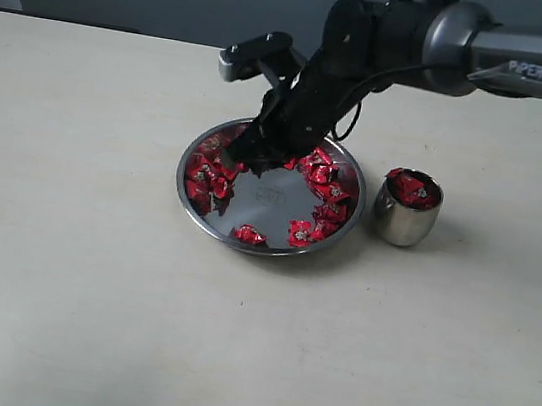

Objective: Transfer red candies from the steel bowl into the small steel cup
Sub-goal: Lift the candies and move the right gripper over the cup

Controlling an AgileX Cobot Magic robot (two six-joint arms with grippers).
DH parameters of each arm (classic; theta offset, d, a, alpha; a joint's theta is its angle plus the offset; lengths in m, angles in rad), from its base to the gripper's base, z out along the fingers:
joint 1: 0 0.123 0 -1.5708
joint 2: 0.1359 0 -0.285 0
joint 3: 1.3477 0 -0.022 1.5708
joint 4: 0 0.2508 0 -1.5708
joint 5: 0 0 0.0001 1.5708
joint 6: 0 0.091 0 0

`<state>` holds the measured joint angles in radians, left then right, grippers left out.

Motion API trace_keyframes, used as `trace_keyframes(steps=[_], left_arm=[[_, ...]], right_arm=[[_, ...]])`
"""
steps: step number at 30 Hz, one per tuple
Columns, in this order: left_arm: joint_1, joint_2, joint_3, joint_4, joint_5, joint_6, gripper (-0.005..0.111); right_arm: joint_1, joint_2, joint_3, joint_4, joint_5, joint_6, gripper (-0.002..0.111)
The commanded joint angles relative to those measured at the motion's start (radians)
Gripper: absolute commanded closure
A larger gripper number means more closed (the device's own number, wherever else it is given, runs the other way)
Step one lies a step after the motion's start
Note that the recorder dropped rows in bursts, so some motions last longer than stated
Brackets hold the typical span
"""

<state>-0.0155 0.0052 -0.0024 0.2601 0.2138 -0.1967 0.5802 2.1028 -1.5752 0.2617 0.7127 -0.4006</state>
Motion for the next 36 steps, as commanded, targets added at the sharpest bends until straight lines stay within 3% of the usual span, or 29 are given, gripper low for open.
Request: trace_keyframes(steps=[1,10,17,28,36], left_arm=[[-0.006,-0.005,0.002,-0.004,-0.006,-0.004,0.106],[-0.006,-0.005,0.002,-0.004,-0.006,-0.004,0.106],[-0.006,-0.005,0.002,-0.004,-0.006,-0.004,0.106],[-0.006,-0.005,0.002,-0.004,-0.006,-0.004,0.106],[-0.006,-0.005,0.002,-0.004,-0.006,-0.004,0.106]], right_arm=[[-0.046,-0.069,0.004,-0.032,0.032,0.012,0.109],[-0.186,-0.168,0.004,-0.042,0.197,0.014,0.109],[-0.267,-0.192,0.004,-0.150,0.339,0.073,0.109],[-0.293,-0.192,0.004,-0.238,0.458,0.131,0.109],[-0.293,-0.192,0.004,-0.262,0.444,0.142,0.109]])
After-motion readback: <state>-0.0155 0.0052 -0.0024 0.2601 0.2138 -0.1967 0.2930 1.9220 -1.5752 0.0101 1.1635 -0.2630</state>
